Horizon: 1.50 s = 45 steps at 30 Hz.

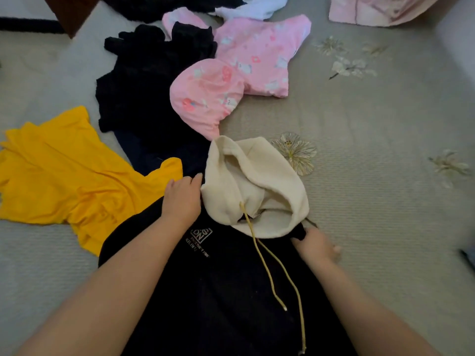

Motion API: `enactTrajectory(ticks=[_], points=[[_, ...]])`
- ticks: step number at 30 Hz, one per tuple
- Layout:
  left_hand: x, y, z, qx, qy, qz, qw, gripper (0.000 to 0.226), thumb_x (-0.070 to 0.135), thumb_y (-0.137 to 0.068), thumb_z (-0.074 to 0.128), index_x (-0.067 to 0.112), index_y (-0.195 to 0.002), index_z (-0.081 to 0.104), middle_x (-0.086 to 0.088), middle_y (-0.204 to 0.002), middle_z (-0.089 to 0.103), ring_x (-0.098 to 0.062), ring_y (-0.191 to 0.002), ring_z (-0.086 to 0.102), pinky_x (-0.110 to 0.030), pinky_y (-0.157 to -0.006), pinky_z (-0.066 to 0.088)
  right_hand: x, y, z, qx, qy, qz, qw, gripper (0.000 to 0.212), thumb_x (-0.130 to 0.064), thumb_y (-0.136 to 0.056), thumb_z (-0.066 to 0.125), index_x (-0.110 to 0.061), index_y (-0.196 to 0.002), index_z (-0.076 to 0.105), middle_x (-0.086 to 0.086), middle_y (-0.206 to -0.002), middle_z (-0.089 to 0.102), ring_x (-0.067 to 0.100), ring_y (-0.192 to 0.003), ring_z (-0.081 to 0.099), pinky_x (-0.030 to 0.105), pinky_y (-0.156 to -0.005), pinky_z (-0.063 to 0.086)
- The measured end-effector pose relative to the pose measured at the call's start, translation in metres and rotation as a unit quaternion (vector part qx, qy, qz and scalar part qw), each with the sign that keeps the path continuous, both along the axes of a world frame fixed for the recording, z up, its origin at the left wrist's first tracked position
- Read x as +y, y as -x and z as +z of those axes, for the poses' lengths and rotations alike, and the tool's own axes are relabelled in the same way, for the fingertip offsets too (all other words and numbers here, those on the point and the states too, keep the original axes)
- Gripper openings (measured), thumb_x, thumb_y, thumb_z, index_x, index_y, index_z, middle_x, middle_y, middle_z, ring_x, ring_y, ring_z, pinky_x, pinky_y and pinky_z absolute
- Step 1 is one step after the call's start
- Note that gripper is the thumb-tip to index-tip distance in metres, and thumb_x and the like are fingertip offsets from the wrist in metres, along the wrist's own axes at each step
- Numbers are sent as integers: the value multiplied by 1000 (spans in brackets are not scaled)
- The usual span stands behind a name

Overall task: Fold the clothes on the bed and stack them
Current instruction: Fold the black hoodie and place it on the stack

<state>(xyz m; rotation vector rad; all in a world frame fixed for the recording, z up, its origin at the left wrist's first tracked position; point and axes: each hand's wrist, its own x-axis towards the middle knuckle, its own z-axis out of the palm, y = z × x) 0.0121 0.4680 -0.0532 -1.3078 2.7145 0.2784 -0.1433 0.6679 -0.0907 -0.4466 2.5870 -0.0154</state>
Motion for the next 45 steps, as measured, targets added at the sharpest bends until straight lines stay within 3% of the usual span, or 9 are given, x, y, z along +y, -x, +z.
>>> enactTrajectory(ticks=[3, 6, 11, 16, 19, 27, 32, 41, 45], points=[[6, 7, 7, 51, -16, 24, 998, 17, 18, -97, 35, 11, -95, 51, -7, -89, 55, -26, -80, 51, -31, -57, 34, -1, -4, 14, 26, 40, 12, 999, 22, -33, -92, 47, -23, -106, 61, 4, -109, 63, 22, -111, 50, 34, -93, 25], [14, 5, 23, 60, -2, 55, 997, 34, 30, -98, 34, 15, -68, 39, 3, -61, 42, -20, -59, 42, -28, -43, 20, 8, 6, 48, 80, 64, 32, 994, 25, -36, -92, 47, -22, -102, 65, 4, -103, 65, 22, -111, 45, 33, -91, 23], [8, 11, 107, 138, 18, 98, 985, 30, 28, -95, 42, 10, -77, 56, -1, -67, 51, -19, -65, 44, -29, -48, 29, 6, 32, 146, 149, 169, 36, 974, 20, -31, -89, 53, -19, -89, 69, 4, -94, 64, 24, -107, 44, 34, -87, 21], [9, 29, 227, 213, 6, 144, 966, 40, 28, -96, 40, 13, -59, 41, 0, -60, 42, -19, -58, 40, -28, -45, 20, -7, 50, 264, 205, 268, 48, 940, 19, -26, -89, 54, -15, -89, 70, 10, -94, 64, 28, -105, 48, 34, -84, 25], [21, 32, 306, 300, 24, 161, 940, 38, 28, -97, 37, 10, -63, 39, -2, -62, 42, -16, -56, 38, -30, -47, 21, 6, 65, 335, 212, 352, 69, 909, 19, -20, -88, 55, -6, -89, 69, 18, -93, 65, 36, -101, 52, 35, -76, 34], [111, 20, 463, 411, 245, 55, 877, 31, 25, -98, 37, 2, -90, 57, -15, -87, 57, -34, -86, 54, -34, -59, 31, 45, 37, 486, 372, 378, 133, 837, 29, -23, -93, 44, -9, -110, 63, 12, -114, 58, 28, -119, 37, 36, -91, 23], [138, -35, 515, 428, 328, 67, 839, 32, 24, -97, 38, -1, -100, 57, -24, -95, 56, -39, -90, 52, -37, -62, 31, 111, 24, 536, 446, 409, 84, 792, 28, -19, -95, 40, -6, -111, 60, 16, -111, 57, 31, -113, 40, 36, -81, 14], [211, -148, 540, 421, 393, -24, 817, 14, 10, -84, 63, 1, -73, 62, -21, -67, 50, -37, -64, 53, -31, -51, 28, 215, -44, 575, 380, 516, -21, 767, 30, -12, -94, 37, -8, -116, 57, 21, -108, 52, 33, -105, 43, 34, -78, 17], [235, -192, 543, 431, 384, -36, 816, 14, 11, -85, 62, 0, -76, 63, -21, -68, 51, -35, -65, 53, -31, -52, 29, 247, -89, 584, 392, 516, -13, 761, 30, -9, -94, 36, -6, -113, 58, 20, -102, 54, 33, -98, 48, 30, -74, 13]])
